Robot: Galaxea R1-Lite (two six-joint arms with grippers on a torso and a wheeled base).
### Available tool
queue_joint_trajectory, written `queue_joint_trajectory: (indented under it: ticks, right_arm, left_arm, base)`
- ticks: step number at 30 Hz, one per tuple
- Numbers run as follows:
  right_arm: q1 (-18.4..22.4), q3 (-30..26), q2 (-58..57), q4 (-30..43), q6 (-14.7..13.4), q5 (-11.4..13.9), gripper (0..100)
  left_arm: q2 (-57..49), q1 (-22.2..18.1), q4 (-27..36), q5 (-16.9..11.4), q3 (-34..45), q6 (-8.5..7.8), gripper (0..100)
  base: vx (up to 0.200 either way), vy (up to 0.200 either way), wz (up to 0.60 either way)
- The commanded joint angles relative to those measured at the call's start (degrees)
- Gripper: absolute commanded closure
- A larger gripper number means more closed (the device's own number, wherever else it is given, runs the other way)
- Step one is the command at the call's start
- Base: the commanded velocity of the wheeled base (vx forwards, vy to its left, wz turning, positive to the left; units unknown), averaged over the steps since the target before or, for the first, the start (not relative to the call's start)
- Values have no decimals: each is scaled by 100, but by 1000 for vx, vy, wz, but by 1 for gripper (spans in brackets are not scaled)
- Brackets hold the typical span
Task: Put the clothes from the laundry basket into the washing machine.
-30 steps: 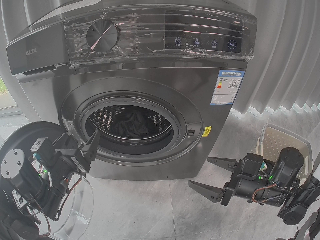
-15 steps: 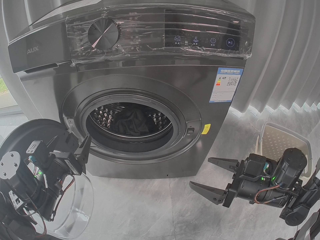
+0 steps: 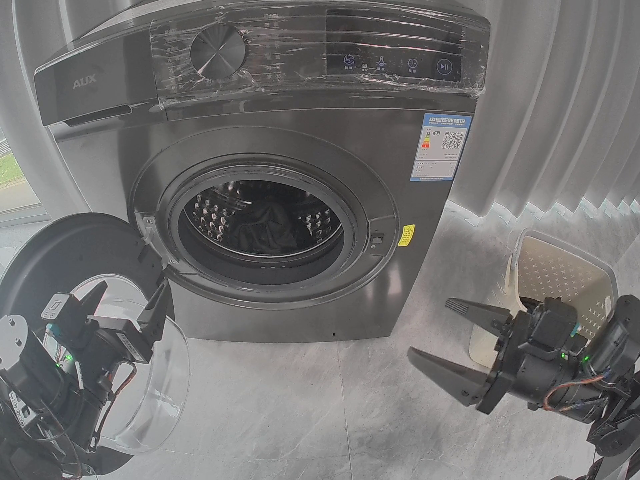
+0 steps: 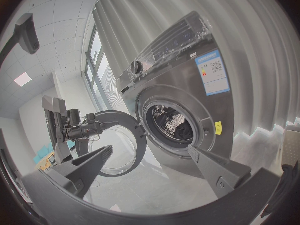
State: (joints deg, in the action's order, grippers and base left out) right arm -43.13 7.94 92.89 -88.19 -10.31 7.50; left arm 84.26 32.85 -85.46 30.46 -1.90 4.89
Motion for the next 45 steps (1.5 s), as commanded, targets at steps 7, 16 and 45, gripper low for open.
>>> queue_joint_trajectory:
  ticks: [7,16,45]
  right_arm:
    - [525,-750,-1590,30,29,-161,0]
    - [1896,-794,-2935,856,275,-64,0]
    - [3548,-583,-7619,5373,856,182,0]
  left_arm:
    - [-929,-490,477,-304,190,-67,0]
    - [-1905,-490,2042,-313,190,21,0]
    - [-5965,-904,5786,-436,190,-137,0]
  base:
    - [-29,0,0]
    - [-67,0,0]
    - [-62,0,0]
